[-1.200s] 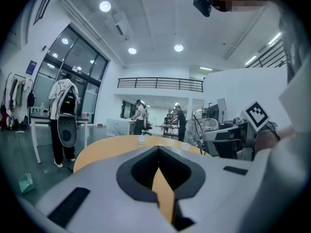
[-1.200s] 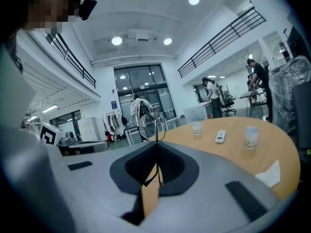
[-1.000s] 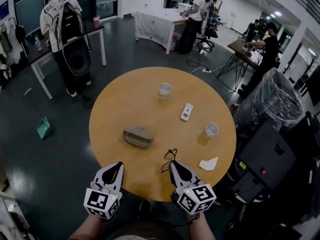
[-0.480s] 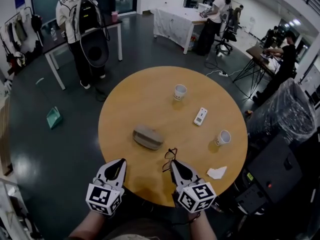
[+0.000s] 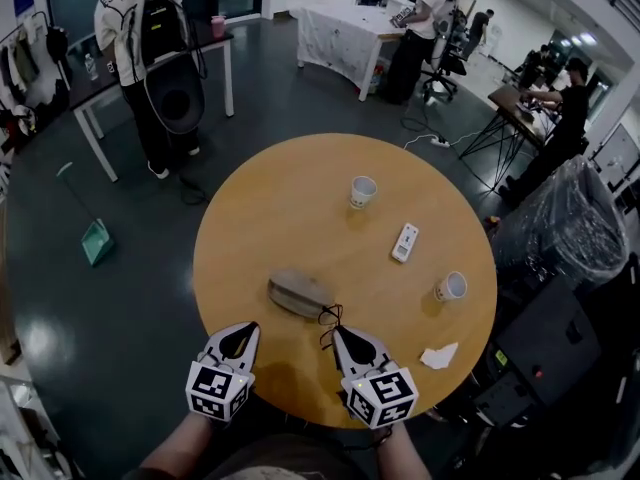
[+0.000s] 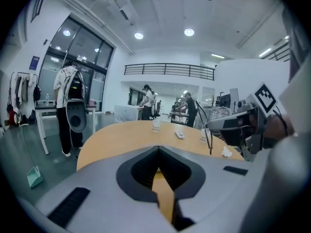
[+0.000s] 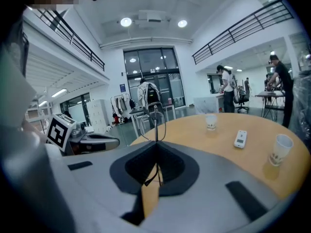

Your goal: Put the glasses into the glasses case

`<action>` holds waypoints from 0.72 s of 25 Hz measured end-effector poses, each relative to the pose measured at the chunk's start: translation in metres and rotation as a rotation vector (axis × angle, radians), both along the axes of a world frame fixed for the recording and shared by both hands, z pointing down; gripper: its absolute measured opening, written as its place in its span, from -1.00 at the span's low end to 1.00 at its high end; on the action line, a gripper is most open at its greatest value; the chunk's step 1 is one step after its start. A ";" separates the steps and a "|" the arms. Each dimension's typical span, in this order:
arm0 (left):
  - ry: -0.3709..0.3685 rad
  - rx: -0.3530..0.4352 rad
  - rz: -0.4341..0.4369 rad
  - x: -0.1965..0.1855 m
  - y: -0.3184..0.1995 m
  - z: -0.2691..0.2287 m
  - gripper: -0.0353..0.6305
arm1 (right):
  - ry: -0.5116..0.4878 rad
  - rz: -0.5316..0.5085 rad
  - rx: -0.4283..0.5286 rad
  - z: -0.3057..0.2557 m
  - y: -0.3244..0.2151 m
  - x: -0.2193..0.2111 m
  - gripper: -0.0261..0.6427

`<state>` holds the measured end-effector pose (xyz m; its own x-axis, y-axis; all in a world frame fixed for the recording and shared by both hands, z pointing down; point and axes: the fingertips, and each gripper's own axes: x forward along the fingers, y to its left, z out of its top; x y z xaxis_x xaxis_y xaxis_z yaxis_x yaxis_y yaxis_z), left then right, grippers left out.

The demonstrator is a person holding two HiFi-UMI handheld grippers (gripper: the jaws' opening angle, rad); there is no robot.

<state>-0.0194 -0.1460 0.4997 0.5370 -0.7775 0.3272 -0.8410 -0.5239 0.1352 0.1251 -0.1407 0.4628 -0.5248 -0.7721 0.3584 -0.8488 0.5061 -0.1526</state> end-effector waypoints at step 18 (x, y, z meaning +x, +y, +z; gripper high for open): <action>-0.120 -0.139 0.234 0.028 -0.077 0.093 -0.88 | 0.564 -0.179 -0.304 0.111 -0.025 -0.046 -0.95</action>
<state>0.0089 -0.2226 0.5925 0.6474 -0.5806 0.4937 -0.7139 -0.6888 0.1261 0.0791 -0.1662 0.5741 -0.3037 -0.5113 0.8039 -0.7471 0.6515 0.1322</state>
